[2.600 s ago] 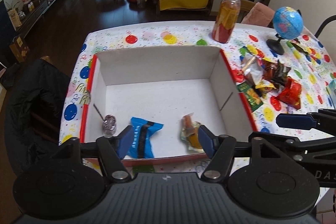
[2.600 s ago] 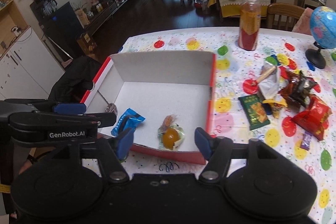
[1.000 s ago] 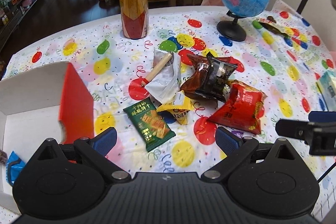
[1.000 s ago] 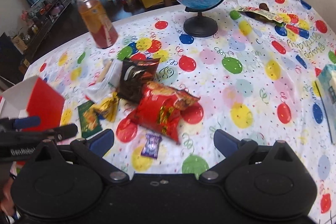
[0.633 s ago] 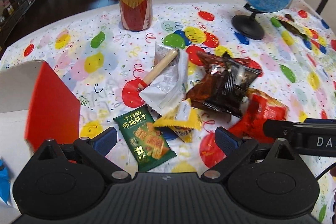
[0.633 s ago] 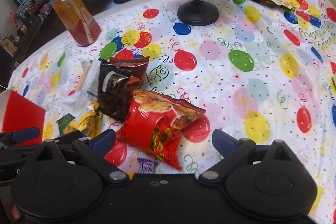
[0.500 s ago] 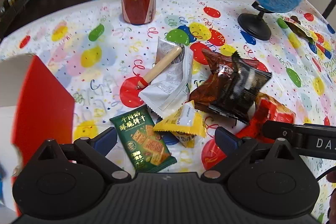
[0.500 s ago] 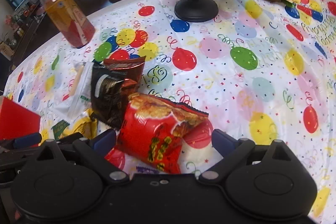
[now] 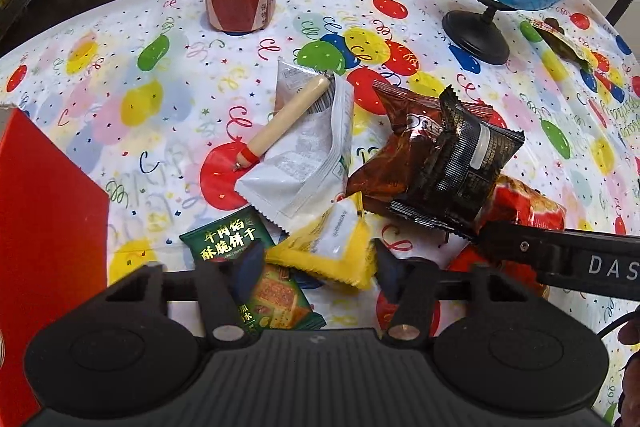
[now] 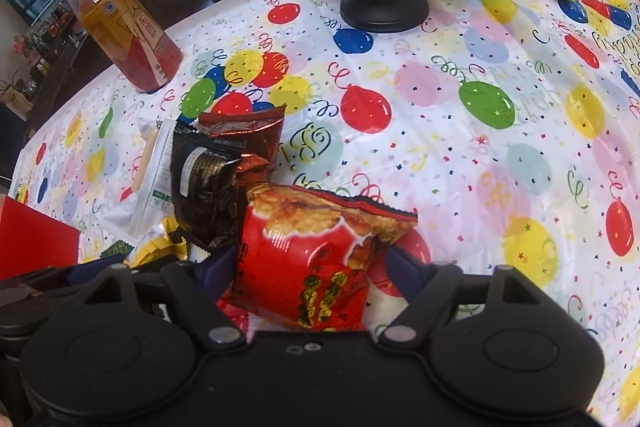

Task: Organize snacks
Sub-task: 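Grasp the yellow snack packet with the left tool while the right tool grasps the red chip bag, then carry the yellow packet and red chip bag over the box with both tools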

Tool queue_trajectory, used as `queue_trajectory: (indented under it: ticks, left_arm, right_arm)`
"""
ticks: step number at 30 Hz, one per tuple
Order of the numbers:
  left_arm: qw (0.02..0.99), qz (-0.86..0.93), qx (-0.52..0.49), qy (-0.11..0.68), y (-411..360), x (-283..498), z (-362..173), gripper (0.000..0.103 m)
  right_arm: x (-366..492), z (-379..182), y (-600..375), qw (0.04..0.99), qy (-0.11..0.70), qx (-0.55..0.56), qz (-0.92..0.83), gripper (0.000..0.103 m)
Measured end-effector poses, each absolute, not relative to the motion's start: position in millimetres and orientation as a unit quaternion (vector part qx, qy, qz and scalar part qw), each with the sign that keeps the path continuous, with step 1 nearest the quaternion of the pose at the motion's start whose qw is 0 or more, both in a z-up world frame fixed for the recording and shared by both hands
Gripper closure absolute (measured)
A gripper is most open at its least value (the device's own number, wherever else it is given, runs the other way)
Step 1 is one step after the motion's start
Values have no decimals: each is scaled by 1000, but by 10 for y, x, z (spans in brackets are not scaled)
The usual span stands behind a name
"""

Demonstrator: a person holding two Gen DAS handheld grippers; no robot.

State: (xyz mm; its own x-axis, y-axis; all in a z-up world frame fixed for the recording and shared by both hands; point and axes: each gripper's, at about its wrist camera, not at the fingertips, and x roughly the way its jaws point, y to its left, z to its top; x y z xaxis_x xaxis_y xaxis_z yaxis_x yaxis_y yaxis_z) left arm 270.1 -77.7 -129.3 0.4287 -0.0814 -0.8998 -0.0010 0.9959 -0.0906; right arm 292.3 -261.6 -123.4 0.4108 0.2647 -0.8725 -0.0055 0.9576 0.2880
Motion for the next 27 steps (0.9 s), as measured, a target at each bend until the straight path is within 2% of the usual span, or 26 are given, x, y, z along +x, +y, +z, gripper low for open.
queue_trajectory:
  ticks: [2,3,4,10,16,27]
  left_arm:
    - [845,-24,-42,533,-765,2704,-1293,55]
    - [845,-25,-43,533,-759,2703,-1294,59]
    - [845,-23,-43,533,-755,2700,-1294,60]
    - [846,-22,-47,531,-734,2644,-1237,73]
    - [850,-27,-47,524,-695,2487,-1125,77]
    - [857,-37,-49,512,-562,2037,-698,77]
  right_arm:
    - [2908,-1218,-2614,833,534,116,81,33]
    - [2896,-1211,-2619,835,532,114,81,39]
    - [2881,-1206,-2634,836,530,116,81,41]
    - [2771,-1142,-2717,838,525,126,80,44]
    - [2569,-1008,-2775,842,517,126,88,44]
    - [2119,-584,-2707,851,500,97,125,44]
